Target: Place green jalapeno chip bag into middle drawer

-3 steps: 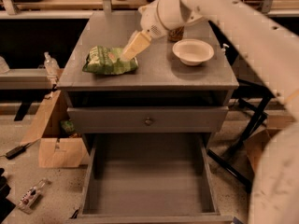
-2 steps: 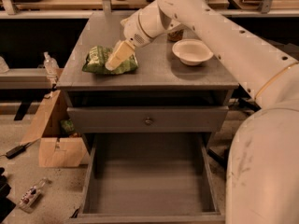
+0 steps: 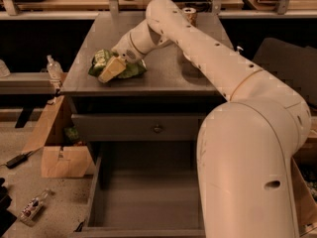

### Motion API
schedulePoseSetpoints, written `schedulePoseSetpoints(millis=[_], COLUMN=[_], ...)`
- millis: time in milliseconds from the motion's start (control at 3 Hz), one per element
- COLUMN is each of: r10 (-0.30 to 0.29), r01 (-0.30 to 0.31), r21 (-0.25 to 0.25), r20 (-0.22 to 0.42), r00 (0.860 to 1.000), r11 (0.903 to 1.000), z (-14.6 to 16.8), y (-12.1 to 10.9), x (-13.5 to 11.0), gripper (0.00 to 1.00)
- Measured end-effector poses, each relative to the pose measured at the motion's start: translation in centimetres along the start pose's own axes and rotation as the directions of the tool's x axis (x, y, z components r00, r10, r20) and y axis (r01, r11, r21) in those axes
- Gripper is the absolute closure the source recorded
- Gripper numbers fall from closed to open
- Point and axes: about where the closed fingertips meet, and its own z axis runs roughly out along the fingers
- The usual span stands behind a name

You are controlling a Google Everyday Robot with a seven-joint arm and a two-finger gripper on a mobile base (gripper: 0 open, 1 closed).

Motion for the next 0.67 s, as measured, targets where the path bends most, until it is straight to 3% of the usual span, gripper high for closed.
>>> schedulePoseSetpoints(millis=[333, 667], r10=[0.027, 0.027], r01=[-0.027, -0.027], r21=[-0.025, -0.025], r20=[0.001, 0.001], r00=[1.000, 1.000], r11=[0.9993, 0.9993], z=[1.63, 1.29], y=[-0.02, -0.10], x=[0.78, 0.37], gripper=[0.49, 0.72])
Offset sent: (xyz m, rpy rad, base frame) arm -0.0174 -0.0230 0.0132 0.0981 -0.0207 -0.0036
